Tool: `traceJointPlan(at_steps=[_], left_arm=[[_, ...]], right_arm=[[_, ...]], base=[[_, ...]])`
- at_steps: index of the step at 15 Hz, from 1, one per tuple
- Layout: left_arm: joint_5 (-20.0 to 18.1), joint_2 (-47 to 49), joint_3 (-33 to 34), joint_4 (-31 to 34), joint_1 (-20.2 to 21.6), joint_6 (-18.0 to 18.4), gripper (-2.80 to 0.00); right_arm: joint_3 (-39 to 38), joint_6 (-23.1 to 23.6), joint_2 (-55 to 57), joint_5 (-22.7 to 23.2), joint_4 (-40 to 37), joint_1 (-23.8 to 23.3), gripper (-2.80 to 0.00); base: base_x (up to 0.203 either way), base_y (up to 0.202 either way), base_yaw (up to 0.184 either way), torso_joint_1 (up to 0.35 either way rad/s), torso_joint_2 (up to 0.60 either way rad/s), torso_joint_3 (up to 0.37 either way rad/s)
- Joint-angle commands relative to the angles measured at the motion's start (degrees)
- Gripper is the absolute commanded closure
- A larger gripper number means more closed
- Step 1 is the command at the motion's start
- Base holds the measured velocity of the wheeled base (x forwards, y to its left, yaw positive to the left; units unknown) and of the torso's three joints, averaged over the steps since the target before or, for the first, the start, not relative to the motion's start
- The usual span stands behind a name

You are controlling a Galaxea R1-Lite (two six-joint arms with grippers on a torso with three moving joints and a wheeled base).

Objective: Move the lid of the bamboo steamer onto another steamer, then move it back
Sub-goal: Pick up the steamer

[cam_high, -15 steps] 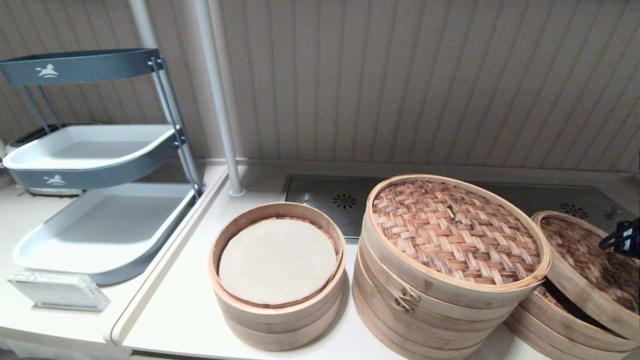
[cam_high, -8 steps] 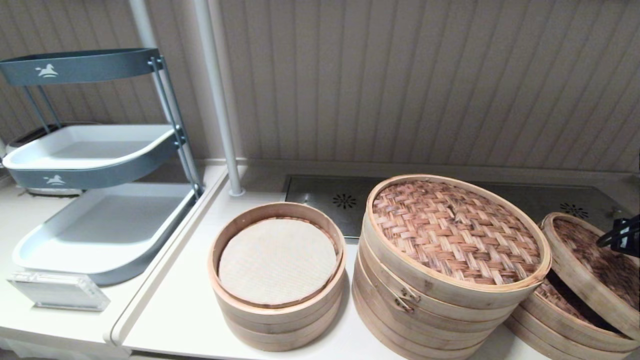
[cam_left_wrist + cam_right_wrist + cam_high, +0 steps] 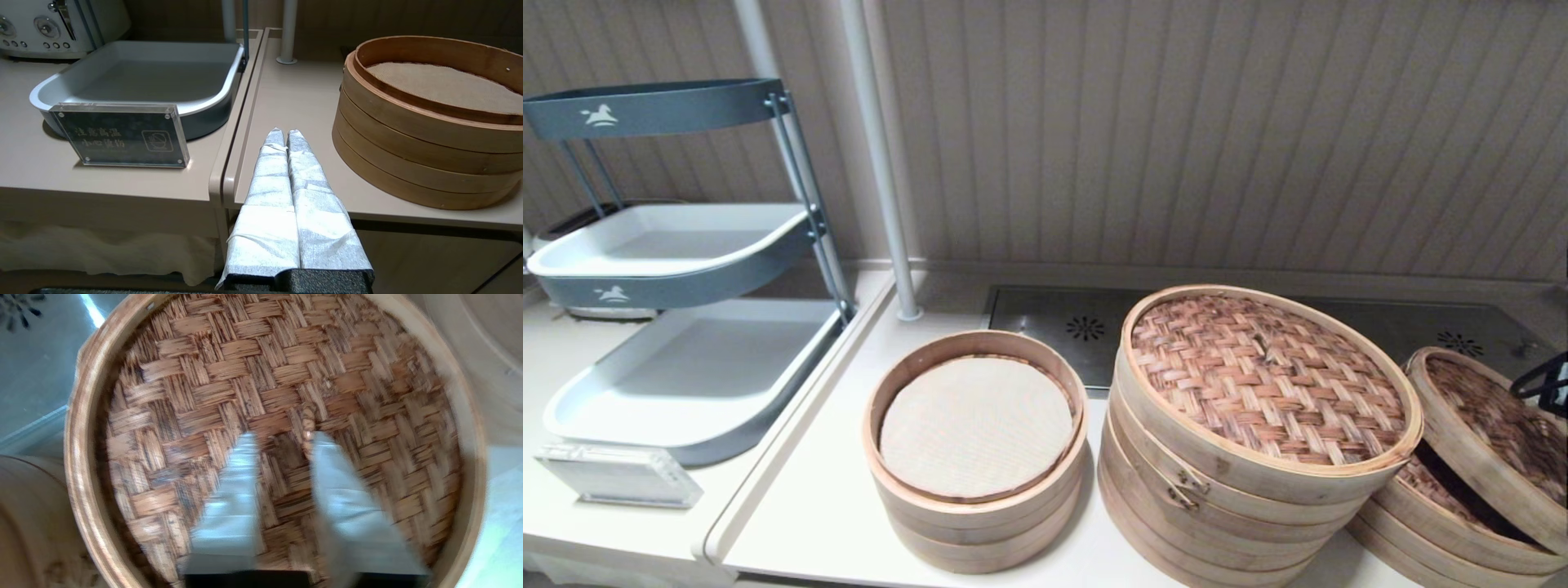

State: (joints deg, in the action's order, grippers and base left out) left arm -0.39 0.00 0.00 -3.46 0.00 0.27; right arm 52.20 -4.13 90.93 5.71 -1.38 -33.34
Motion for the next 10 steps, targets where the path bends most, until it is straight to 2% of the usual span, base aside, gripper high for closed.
traceJointPlan(at_steps=[1, 8, 10], left_arm=[[0.0, -0.1, 1.4, -0.1, 0.0, 0.0, 0.0], [-0.1, -0.1, 1.4, -0.1, 0.0, 0.0, 0.0], [0.0, -0.1, 1.4, -0.1, 0.0, 0.0, 0.0]], right_arm=[[-0.6, -2.0, -0.1, 0.2, 0.0, -1.6, -2.8], [-4.4, -7.5, 0.5, 1.4, 1.8, -3.8, -2.8], [-6.4, -9.7, 1.3, 3.4, 7.9, -4.0, -2.8]], base=[[0.0, 0.0, 0.0, 0.0, 0.0, 0.0], [0.0, 0.0, 0.0, 0.0, 0.0, 0.0], [0.0, 0.0, 0.0, 0.0, 0.0, 0.0]])
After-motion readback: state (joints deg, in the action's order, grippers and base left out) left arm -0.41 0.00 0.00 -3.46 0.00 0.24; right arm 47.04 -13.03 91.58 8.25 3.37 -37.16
